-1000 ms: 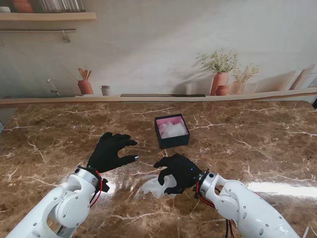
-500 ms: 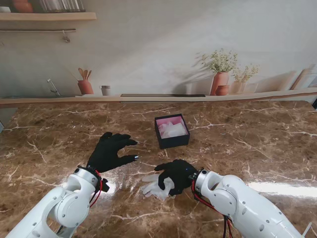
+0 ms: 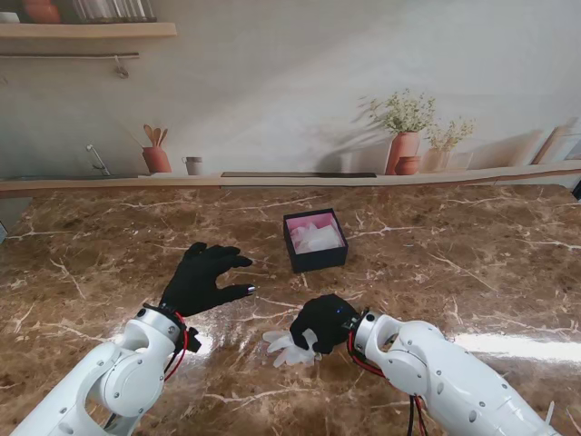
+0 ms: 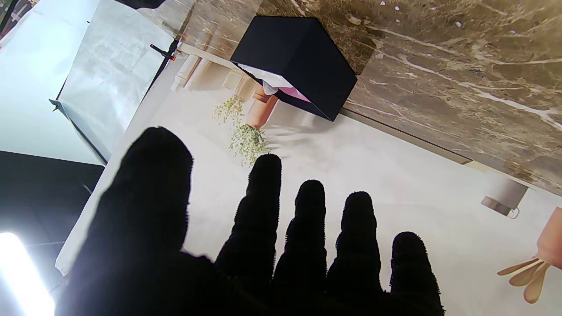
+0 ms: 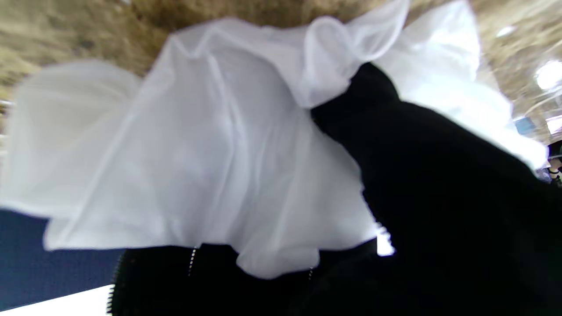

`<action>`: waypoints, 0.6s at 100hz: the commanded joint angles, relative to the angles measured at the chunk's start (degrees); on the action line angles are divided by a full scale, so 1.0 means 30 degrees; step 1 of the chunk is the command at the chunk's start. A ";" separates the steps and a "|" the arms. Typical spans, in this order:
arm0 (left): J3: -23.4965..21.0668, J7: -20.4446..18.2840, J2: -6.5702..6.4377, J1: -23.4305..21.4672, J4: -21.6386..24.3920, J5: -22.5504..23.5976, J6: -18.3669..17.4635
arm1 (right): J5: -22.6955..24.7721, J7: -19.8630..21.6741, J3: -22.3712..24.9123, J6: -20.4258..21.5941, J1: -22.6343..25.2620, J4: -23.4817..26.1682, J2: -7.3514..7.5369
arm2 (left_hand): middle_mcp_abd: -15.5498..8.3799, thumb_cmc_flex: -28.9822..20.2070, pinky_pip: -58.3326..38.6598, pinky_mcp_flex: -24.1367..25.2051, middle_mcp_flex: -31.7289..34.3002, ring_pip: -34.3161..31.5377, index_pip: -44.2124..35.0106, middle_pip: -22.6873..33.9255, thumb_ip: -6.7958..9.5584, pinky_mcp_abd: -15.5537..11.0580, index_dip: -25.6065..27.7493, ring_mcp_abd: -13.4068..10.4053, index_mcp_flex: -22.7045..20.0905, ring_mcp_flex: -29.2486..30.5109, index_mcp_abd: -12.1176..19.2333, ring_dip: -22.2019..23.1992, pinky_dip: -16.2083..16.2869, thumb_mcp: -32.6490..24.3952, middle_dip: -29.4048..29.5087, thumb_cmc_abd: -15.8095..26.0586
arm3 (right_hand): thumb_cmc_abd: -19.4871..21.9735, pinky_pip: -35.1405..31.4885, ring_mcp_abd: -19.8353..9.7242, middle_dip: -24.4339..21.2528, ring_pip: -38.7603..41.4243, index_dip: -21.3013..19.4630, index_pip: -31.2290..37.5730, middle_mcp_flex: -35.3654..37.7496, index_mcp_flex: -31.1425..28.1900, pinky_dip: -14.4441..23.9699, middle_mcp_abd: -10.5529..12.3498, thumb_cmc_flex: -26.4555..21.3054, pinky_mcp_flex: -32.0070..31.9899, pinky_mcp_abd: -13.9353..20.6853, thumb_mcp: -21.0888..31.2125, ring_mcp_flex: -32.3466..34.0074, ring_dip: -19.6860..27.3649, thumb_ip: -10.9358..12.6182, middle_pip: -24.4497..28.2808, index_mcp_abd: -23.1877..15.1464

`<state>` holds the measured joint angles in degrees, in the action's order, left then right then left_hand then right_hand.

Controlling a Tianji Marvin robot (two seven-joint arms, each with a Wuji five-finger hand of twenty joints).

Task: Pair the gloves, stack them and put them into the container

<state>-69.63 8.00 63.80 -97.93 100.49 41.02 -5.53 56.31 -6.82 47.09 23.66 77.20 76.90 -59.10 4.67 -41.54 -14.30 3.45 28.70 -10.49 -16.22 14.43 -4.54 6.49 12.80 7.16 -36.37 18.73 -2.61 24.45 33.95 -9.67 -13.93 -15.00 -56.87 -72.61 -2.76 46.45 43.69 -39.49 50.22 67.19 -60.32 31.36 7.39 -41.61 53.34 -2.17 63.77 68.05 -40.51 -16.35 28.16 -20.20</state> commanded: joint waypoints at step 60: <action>0.0418 -0.0312 0.0060 0.0327 -0.0242 -0.1014 -0.0026 | 0.0520 -0.0510 0.4509 -0.0830 0.1619 0.4344 -0.0587 | -0.0454 -0.1362 0.1030 -0.0452 -0.0982 0.0558 0.0889 -0.0252 0.0675 -0.2380 -0.0564 -0.1119 0.0137 -0.1382 -0.0602 -0.1137 -0.3037 0.3307 0.0406 0.1646 | -0.0619 -0.1045 0.0250 -0.0077 0.0459 0.0899 0.0806 0.1335 -0.0786 -0.0007 0.0117 -0.1372 0.1214 0.0411 0.0568 0.1328 0.0318 0.0035 0.0390 0.0023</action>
<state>-68.59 7.13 63.85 -96.91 100.06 37.89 -5.51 58.06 -8.97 59.83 22.25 83.30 89.15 -60.58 4.60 -44.09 -9.66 1.89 27.42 -9.68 -14.86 14.25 -4.21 1.54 11.86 6.50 -36.37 17.32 -3.62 22.05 26.68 -2.07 -13.37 -12.01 -57.61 -73.33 -2.50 46.45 43.85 -37.31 50.78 69.25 -60.82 31.36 6.95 -43.27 55.46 -2.17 63.63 69.13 -40.36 -16.36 28.16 -20.08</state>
